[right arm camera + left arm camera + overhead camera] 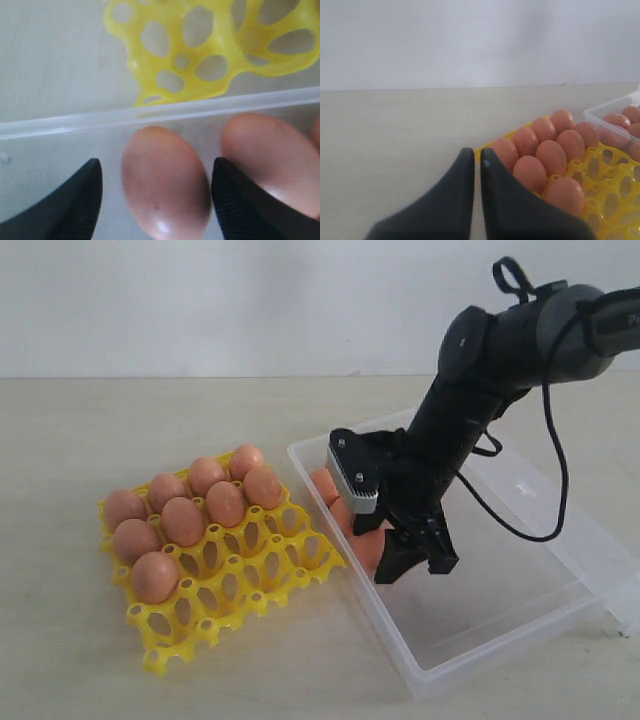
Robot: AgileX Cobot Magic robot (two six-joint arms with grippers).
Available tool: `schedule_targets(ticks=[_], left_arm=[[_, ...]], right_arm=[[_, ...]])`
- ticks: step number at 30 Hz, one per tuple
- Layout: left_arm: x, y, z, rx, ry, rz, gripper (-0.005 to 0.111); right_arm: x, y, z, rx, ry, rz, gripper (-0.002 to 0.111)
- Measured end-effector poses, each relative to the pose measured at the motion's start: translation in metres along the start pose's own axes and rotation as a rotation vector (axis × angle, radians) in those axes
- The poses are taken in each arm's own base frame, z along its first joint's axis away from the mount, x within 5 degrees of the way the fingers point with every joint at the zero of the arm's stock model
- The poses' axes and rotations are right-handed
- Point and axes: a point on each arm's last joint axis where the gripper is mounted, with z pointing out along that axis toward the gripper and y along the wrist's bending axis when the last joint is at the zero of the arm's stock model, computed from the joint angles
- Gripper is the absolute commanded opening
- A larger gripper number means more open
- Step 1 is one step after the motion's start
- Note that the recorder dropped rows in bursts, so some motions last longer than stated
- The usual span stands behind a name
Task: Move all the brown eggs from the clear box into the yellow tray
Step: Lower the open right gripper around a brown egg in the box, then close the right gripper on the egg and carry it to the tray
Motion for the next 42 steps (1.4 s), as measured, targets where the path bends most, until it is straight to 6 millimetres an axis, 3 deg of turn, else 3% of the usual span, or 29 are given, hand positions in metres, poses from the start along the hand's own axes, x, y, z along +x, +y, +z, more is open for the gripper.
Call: schedule_targets(ticks=[3,7,10,14,16,19,22,25,27,31,35,38,42], left_arm=[[0.000,0.000,0.000,0.000,0.000,0.000,0.004],[0.000,0.000,0.000,0.000,0.000,0.000,0.004],[0.000,0.000,0.000,0.000,0.000,0.000,0.004],[0.000,0.000,0.000,0.000,0.000,0.000,0.004],[0.000,0.000,0.000,0.000,0.000,0.000,0.004],[0.000,0.000,0.000,0.000,0.000,0.000,0.004],[0.000,0.000,0.000,0.000,0.000,0.000,0.004],[0.000,0.000,0.000,0.000,0.000,0.000,0.004],[0.000,0.000,0.000,0.000,0.000,0.000,0.004],[0.000,0.000,0.000,0.000,0.000,0.000,0.004],[0.000,0.000,0.000,0.000,0.000,0.000,0.004],[0.000,0.000,0.000,0.000,0.000,0.000,0.004],[0.000,0.000,0.000,0.000,0.000,0.000,0.004]], right_arm=[[0.007,0.005,0.015,-0.053,0.011,0.016,0.055],[0.008,0.005,0.016,-0.057,0.008,0.021,0.054],[0.008,0.005,0.016,-0.055,0.007,0.022,0.039],[0.007,0.004,0.016,-0.048,0.005,0.046,0.001],[0.007,0.004,0.016,-0.047,0.003,0.096,0.000],[0.006,0.004,0.016,-0.041,-0.009,0.225,0.000],[0.005,0.000,0.016,-0.007,-0.024,0.554,0.000],[0.004,-0.001,0.011,0.025,-0.017,0.758,0.000],[0.000,0.000,-0.004,0.060,-0.018,0.886,0.000],[-0.011,0.013,-0.044,0.243,-0.122,1.127,0.000],[-0.007,0.051,-0.060,0.646,-0.403,1.360,0.000],[-0.021,0.072,-0.076,0.876,-0.595,1.315,0.000],[-0.045,0.089,-0.088,1.017,-0.769,1.222,0.000]])
